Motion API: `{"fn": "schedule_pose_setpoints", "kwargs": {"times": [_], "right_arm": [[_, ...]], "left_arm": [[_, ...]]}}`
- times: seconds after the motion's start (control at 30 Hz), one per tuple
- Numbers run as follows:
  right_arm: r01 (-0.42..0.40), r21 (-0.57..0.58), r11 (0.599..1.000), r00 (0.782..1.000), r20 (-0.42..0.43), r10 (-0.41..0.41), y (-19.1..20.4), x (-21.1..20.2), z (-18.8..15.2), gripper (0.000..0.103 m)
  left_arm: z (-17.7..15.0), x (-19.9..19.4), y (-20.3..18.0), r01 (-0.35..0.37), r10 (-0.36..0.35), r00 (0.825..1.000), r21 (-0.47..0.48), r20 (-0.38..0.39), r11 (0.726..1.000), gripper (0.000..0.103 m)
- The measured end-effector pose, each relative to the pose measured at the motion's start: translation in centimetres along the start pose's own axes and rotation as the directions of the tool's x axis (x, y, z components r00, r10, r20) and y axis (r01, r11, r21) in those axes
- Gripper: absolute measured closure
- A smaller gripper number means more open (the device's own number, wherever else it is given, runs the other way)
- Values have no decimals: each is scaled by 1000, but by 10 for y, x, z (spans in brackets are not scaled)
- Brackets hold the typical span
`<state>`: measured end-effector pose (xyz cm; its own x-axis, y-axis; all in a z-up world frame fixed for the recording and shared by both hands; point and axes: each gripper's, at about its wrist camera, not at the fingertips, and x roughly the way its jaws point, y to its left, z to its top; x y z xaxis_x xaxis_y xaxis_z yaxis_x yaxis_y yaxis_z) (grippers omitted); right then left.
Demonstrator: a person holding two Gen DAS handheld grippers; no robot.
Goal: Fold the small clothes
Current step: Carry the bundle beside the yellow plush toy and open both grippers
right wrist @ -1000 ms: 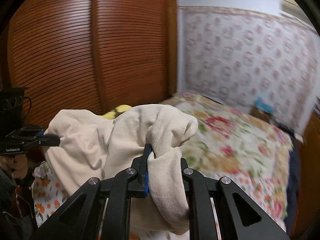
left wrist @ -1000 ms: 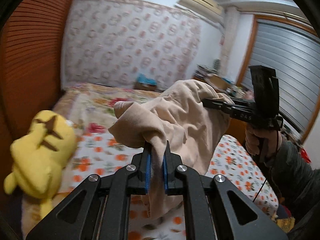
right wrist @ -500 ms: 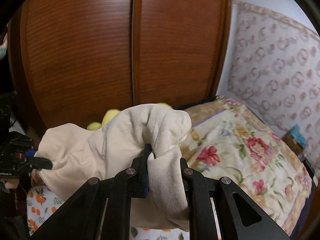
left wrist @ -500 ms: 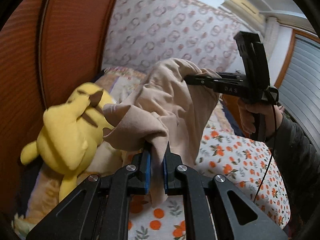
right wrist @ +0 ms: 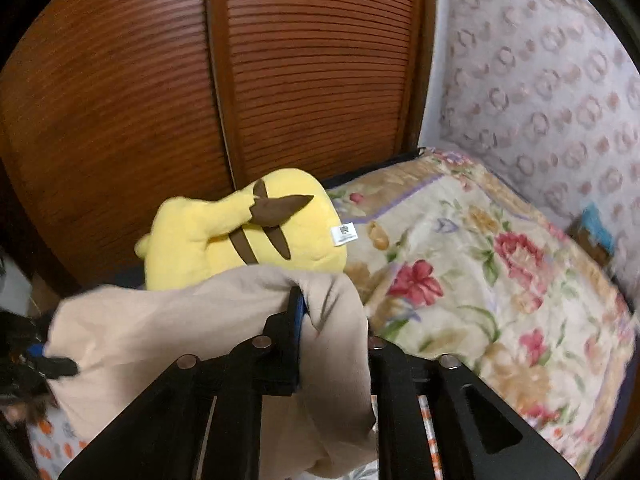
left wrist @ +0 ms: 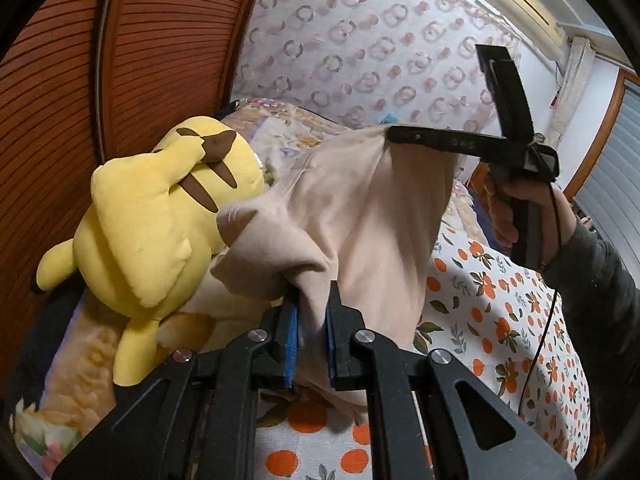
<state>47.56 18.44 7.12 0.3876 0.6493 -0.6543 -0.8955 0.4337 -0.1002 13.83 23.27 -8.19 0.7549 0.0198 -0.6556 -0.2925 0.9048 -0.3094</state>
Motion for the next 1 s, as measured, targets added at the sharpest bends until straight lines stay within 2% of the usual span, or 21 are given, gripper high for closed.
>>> {"fn": "schedule_pose_setpoints", "kwargs": {"times": [0.03, 0.07, 0.1, 0.13, 0.23, 0.3, 0.4, 0.47, 0.5, 0.53, 0.67, 0.73, 0.77, 1.0], "right_arm": [[24, 19, 1000, 1000, 4, -24, -2, -2, -1, 57], [46, 33, 998, 999, 6, -46, -1, -6, -4, 55], [54, 48, 997, 998, 11, -55, 11, -22, -15, 52], [59, 70, 996, 998, 17, -61, 9, -27, -22, 46], [55, 136, 989, 998, 27, -59, 18, -48, -52, 35], [21, 190, 982, 1000, 12, -24, 23, -51, -72, 28], [13, 230, 973, 1000, -27, -7, 33, -43, -91, 28], [3, 245, 970, 999, -42, 8, 39, -35, -99, 28], [-2, 257, 967, 999, -41, 13, 41, -32, -101, 28], [-4, 269, 963, 999, -46, 17, 43, -29, -102, 28], [0, 273, 962, 1000, -20, 6, 51, -41, -100, 28], [26, 260, 965, 1000, 2, -28, 53, -57, -105, 28], [36, 259, 965, 999, 11, -40, 57, -65, -109, 28], [120, 268, 956, 988, 67, -143, 90, -144, -149, 28]], "left_arm": [[0, -1, -2, -5, 5, 1000, 15, 2, 1000, 78], [-1, -2, -3, -2, 2, 1000, 25, 3, 1000, 72], [-1, -1, -3, 1, -1, 1000, 34, 3, 999, 62], [-2, -2, -4, 0, 0, 1000, 41, 4, 999, 57], [-3, 1, -3, 0, 1, 1000, 50, -10, 999, 57], [-6, 4, -3, -3, 4, 1000, 54, -26, 999, 57], [-11, 4, -4, -10, 13, 999, 64, -35, 998, 57], [-13, 1, -3, -14, 16, 999, 66, -32, 998, 44], [-15, -1, -3, -15, 17, 999, 67, -29, 998, 26], [-15, -3, -4, -15, 17, 1000, 71, -21, 997, 19], [-16, -16, -13, -46, 45, 999, 117, 7, 992, 18], [-15, -21, -19, -74, 70, 997, 142, 30, 987, 10], [-15, -27, -23, -80, 73, 996, 158, 53, 984, 10], [-15, -52, -54, -59, 33, 992, 212, 124, 975, 9]]}}
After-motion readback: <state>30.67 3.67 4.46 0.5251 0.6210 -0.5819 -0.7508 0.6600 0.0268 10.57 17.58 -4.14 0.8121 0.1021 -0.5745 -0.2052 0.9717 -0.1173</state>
